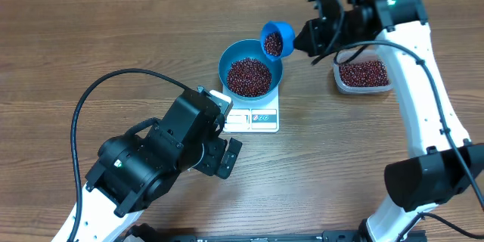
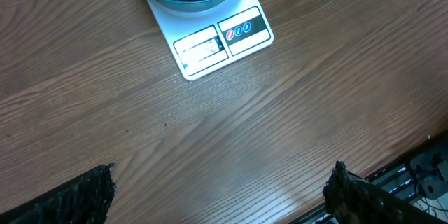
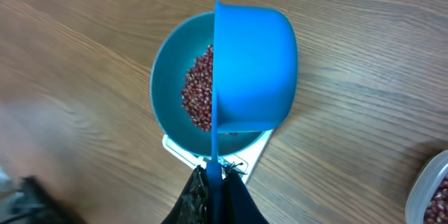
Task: Scoop item into bowl and weigh 150g on scale
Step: 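Carry the filled scoop with the right gripper over the teal bowl, then tip the scoop with the right gripper to pour some beans in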
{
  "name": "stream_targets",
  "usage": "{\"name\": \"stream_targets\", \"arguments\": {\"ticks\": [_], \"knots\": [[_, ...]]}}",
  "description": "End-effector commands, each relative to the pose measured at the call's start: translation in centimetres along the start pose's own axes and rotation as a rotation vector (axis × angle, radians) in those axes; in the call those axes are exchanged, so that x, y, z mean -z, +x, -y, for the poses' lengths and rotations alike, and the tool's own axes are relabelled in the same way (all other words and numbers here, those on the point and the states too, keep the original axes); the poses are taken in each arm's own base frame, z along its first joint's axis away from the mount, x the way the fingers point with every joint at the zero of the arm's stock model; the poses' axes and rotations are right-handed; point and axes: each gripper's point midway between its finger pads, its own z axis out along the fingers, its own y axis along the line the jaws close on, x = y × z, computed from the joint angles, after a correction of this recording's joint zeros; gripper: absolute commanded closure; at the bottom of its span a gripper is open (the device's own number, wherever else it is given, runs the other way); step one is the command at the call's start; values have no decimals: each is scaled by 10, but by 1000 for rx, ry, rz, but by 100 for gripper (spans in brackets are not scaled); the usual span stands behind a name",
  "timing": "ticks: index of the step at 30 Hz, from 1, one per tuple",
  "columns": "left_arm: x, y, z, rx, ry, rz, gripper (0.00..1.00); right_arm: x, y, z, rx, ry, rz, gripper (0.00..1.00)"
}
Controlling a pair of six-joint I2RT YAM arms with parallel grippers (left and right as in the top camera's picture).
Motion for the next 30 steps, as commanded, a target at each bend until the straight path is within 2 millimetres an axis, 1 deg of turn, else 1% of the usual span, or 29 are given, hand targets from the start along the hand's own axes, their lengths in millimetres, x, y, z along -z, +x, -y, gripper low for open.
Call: {"name": "stream_targets", "arguments": {"ticks": [1, 3, 5, 10, 13, 18, 20, 22, 24, 25, 28, 29, 30], "knots": [[4, -3, 1, -13, 7, 16, 1, 7, -10, -17, 89, 94, 40, 96], [4, -3, 1, -13, 7, 16, 0, 3, -11, -27, 130, 82, 40, 96], [4, -3, 1, -13, 7, 16, 0, 0, -9, -32, 157, 77, 30, 96], [4, -3, 1, -13, 7, 16, 0, 0, -9, -31, 158, 83, 30, 96], [4, -3, 1, -13, 7, 16, 1, -1, -9, -33, 155, 67, 29, 96], [4, -3, 1, -13, 7, 16, 0, 1, -9, -28, 168, 102, 31, 96], [4, -3, 1, -13, 7, 16, 0, 2, -10, -31, 175, 99, 34, 96], [4, -3, 1, -13, 7, 16, 0, -2, -8, -33, 185, 96, 23, 96], [4, -3, 1, -13, 6, 16, 0, -8, -5, -30, 190, 98, 5, 96], [4, -3, 1, -13, 7, 16, 0, -7, -6, -30, 191, 98, 8, 96], [4, -3, 1, -13, 6, 16, 1, 2, -12, -35, 204, 100, 42, 96], [4, -3, 1, -13, 6, 16, 0, 2, -12, -35, 207, 101, 43, 96], [4, -3, 1, -13, 7, 16, 0, -3, -10, -31, 208, 110, 28, 96]]}}
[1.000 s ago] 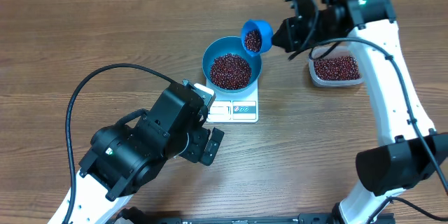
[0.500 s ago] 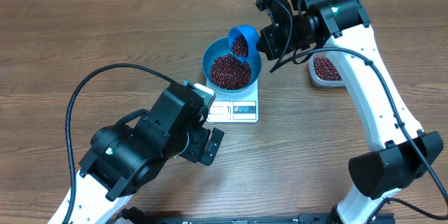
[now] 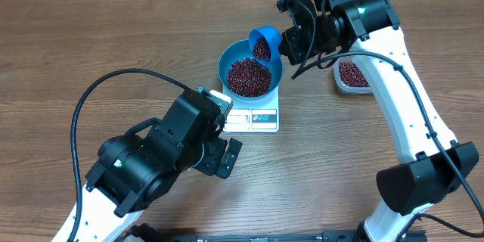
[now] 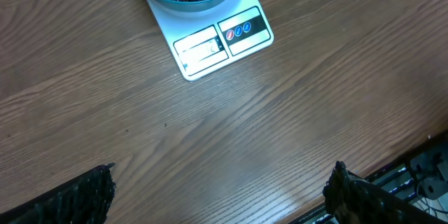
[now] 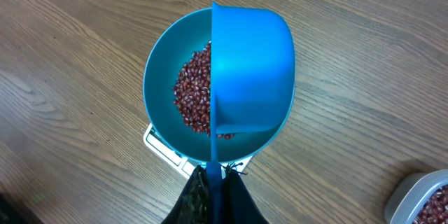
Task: Scoop item into bowl and weigh 150g on scale
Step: 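Tip the scoop with the right gripper to pour some beans in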
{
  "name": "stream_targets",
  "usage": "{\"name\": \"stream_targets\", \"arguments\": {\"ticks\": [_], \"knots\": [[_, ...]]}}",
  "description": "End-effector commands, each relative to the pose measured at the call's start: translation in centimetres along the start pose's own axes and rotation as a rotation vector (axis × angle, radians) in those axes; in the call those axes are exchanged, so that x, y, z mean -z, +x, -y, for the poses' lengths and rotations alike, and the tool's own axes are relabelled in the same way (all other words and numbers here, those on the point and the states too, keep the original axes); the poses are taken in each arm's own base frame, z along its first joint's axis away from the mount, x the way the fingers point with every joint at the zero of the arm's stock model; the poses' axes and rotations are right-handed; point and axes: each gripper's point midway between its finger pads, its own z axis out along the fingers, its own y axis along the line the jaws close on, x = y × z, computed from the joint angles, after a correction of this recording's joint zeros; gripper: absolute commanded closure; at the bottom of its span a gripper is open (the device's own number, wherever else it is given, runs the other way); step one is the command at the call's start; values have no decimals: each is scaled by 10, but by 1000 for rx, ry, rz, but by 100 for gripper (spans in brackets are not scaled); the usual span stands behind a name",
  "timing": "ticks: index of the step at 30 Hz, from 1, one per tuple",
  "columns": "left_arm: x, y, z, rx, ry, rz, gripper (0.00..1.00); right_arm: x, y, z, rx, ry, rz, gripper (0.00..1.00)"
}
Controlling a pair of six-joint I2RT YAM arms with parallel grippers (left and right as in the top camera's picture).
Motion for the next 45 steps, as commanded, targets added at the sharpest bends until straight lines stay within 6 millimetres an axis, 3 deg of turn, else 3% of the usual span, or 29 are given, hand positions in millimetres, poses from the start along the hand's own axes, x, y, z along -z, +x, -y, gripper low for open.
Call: {"name": "stream_targets", "arguments": {"ticks": [1, 9, 15, 30, 45], "knots": [[4, -3, 1, -13, 7, 16, 0, 11, -7, 0, 41, 38, 37, 96], [4, -3, 1, -13, 6, 16, 0, 11, -6, 5, 85, 116, 19, 96], [4, -3, 1, -13, 6, 16, 1, 6, -3, -9, 192, 120, -4, 96], [4, -3, 1, -13, 7, 16, 1, 6, -1, -16, 130, 64, -4, 96], [4, -3, 1, -13, 7, 16, 0, 26, 2, 9, -20, -117, 46, 96]]}}
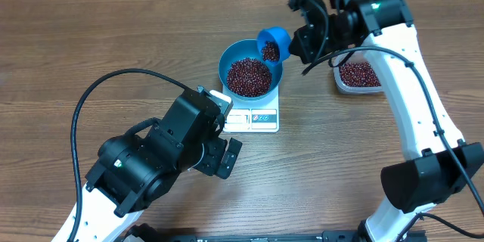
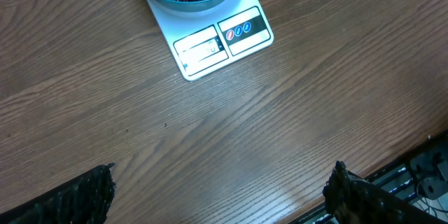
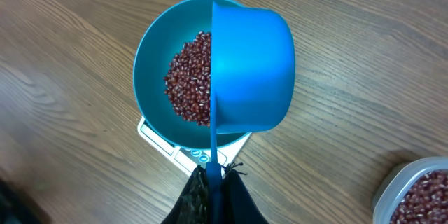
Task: Scoop item into bowl and weigh 150g on scale
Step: 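Tip the scoop with the right gripper to pour some beans in, then move the partly filled scoop back over the tub with the right gripper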
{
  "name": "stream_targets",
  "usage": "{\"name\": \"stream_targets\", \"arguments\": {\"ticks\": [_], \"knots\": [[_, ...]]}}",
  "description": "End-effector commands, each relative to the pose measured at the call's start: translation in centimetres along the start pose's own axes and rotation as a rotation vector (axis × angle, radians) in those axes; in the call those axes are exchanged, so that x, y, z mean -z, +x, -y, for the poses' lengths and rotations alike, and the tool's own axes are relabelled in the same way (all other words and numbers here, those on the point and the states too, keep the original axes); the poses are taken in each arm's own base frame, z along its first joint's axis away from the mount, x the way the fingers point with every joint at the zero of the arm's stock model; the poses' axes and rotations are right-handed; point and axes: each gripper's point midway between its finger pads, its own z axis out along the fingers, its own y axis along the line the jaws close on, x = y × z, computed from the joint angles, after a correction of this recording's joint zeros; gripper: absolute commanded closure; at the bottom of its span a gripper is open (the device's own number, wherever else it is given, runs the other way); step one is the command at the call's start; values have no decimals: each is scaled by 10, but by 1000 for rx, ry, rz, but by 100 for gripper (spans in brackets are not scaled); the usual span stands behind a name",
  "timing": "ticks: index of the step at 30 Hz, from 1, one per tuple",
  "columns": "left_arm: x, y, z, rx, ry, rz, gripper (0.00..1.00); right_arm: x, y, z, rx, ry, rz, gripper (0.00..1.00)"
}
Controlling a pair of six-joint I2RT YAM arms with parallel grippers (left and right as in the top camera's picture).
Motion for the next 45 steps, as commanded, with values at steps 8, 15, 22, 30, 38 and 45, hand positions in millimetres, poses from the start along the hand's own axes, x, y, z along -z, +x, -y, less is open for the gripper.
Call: {"name": "stream_targets", "arguments": {"ticks": [8, 15, 22, 30, 38, 45], "knots": [[4, -3, 1, -13, 7, 16, 0, 34, -10, -11, -49, -247, 121, 96], [4, -3, 1, -13, 6, 16, 0, 54, -11, -4, -95, -358, 180, 96], [4, -3, 1, -13, 7, 16, 0, 83, -5, 38, -221, -388, 263, 96], [4, -3, 1, -13, 6, 16, 0, 121, 24, 96, -390, -299, 327, 96], [4, -3, 1, -13, 7, 17, 0, 144, 98, 177, -684, 117, 197, 96], [4, -3, 1, -13, 7, 17, 0, 135, 117, 186, -713, 333, 44, 96]]}}
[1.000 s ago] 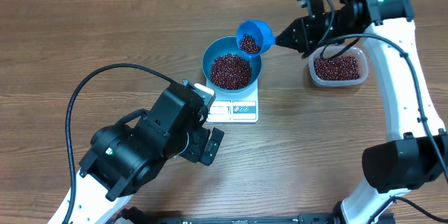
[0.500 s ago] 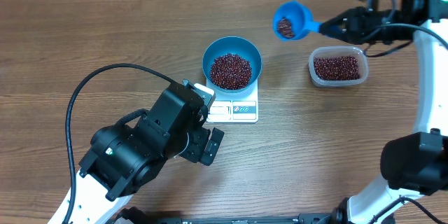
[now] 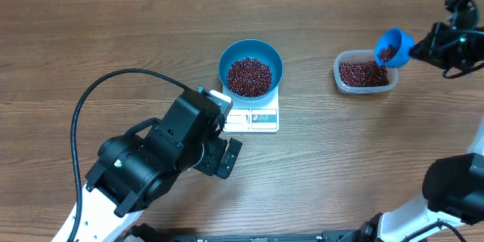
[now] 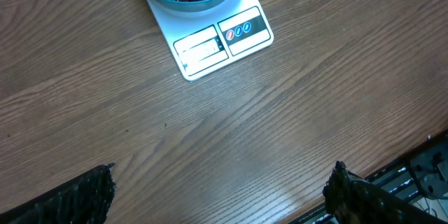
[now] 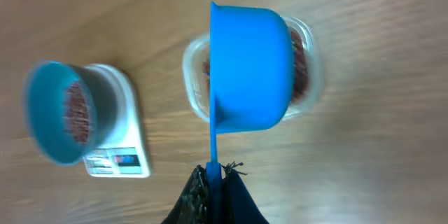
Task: Scoop item into bowl and weigh 150g on scale
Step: 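Move the partly filled scoop back over the tub with the right gripper, then scoop beans from the tub again with the right gripper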
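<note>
A blue bowl of red beans stands on the white scale; both also show in the left wrist view, the bowl at the top edge and the scale below it. My right gripper is shut on the handle of the blue scoop, which hangs tilted over the clear tub of beans with some beans in it. My left gripper is open above bare table, in front of the scale.
The clear tub sits to the right of the scale, near the right table edge. My left arm fills the front left. Brown wooden tabletop surrounds everything.
My right gripper has moved right with the scoop, from the bowl's right rim to above the clear tub. The left arm has not moved.
The scoop was held with beans just right of the bowl, then tipped over the bowl's rim, then stayed at that rim still holding some beans. Now it hangs over the tub with beans in it. The left gripper stayed open and still throughout.
</note>
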{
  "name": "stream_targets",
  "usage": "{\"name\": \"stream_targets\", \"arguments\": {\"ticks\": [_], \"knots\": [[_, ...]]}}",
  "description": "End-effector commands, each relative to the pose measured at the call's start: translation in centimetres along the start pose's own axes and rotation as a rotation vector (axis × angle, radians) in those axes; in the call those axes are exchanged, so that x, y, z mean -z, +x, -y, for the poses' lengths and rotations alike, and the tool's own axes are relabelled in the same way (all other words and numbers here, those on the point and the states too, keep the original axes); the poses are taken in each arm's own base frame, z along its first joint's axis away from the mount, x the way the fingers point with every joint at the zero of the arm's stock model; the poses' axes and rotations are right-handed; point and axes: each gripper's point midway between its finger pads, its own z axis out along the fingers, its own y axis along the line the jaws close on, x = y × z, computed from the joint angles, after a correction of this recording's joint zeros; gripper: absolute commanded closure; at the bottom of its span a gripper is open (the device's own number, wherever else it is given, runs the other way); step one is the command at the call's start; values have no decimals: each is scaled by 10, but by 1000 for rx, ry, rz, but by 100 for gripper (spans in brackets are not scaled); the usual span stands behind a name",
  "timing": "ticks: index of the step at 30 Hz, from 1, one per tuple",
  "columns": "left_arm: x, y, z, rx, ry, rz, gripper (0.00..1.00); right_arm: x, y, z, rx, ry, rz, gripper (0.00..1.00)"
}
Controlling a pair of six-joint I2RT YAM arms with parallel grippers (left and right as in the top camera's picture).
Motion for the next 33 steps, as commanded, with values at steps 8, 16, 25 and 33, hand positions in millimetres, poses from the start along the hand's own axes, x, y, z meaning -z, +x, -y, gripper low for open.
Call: {"name": "stream_targets", "arguments": {"ticks": [8, 16, 25, 33], "knots": [[4, -3, 1, -14, 7, 17, 0, -5, 9, -21, 158, 366, -27, 96], [4, -3, 1, -14, 7, 17, 0, -7, 14, -40, 260, 587, -20, 96], [4, -3, 1, -14, 7, 17, 0, -25, 29, -32, 285, 704, -70, 96], [4, -3, 1, -14, 7, 17, 0, -26, 21, -34, 287, 728, -26, 96]]}}
